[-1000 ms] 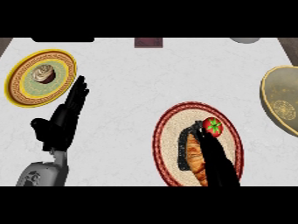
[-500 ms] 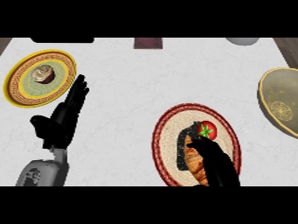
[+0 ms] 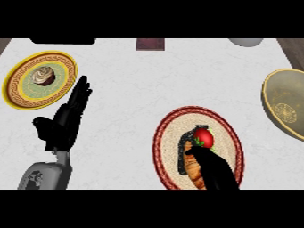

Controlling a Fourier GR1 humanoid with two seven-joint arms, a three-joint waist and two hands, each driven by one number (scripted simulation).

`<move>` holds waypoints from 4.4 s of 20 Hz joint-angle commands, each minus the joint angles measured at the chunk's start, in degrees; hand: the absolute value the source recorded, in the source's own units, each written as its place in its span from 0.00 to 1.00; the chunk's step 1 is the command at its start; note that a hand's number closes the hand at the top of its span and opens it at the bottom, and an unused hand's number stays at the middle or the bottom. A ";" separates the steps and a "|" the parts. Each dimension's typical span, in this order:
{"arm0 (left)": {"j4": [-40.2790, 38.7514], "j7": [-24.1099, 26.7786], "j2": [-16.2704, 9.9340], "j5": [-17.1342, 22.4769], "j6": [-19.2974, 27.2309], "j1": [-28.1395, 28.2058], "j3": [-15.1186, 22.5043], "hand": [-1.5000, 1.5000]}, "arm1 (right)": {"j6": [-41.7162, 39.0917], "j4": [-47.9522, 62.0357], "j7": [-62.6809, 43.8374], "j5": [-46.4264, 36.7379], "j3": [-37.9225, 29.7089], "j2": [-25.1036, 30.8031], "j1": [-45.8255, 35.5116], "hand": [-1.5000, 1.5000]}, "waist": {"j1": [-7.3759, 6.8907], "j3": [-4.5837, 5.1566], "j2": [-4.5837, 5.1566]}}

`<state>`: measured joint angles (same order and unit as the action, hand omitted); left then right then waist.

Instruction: Pick the croissant from the placemat and place it in the bowl

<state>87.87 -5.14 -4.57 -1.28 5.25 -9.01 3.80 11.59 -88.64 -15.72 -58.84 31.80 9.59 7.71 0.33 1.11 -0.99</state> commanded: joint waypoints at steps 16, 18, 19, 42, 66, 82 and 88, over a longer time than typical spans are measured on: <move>-0.59 1.04 -0.42 -1.48 0.42 0.17 -0.70 0.50 | -3.89 -39.14 14.72 30.29 -13.41 4.64 9.21 1.00 | 1.19 -1.06 0.69; 0.85 0.05 0.00 -0.45 -0.48 1.47 -0.22 0.50 | -5.28 -43.48 8.67 28.94 -15.67 4.91 6.43 1.00 | 0.29 -1.06 0.80; 7.06 -4.92 1.20 -2.45 2.12 2.61 2.03 0.50 | -4.80 -44.35 5.28 26.23 -14.87 3.69 5.21 1.00 | -0.21 -1.08 0.70; -1.80 1.64 1.30 -1.94 -0.17 -0.46 -1.12 0.50 | -23.97 -29.43 -23.55 31.55 -41.93 18.05 -32.91 1.00 | -0.47 -1.10 1.14; -2.82 2.86 2.64 -2.90 -0.61 -0.97 -0.70 0.50 | -11.15 33.68 18.41 22.22 -49.92 25.97 -36.77 1.00 | -1.05 -1.14 1.32; 0.32 1.93 1.65 -2.02 -2.17 2.42 -1.10 0.50 | -16.99 42.97 39.90 40.48 -62.93 26.26 -37.07 0.00 | 0.00 -1.11 0.86; 0.21 -1.18 1.28 -1.75 -2.52 -0.81 -1.68 0.50 | -23.21 44.36 34.33 47.61 -67.55 30.10 -38.57 0.00 | -0.19 -1.13 0.97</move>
<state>88.25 -5.07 -3.32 -2.96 3.06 -8.45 1.85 -7.30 -45.34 19.63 -16.00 -32.37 37.04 -31.02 0.01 0.00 -0.03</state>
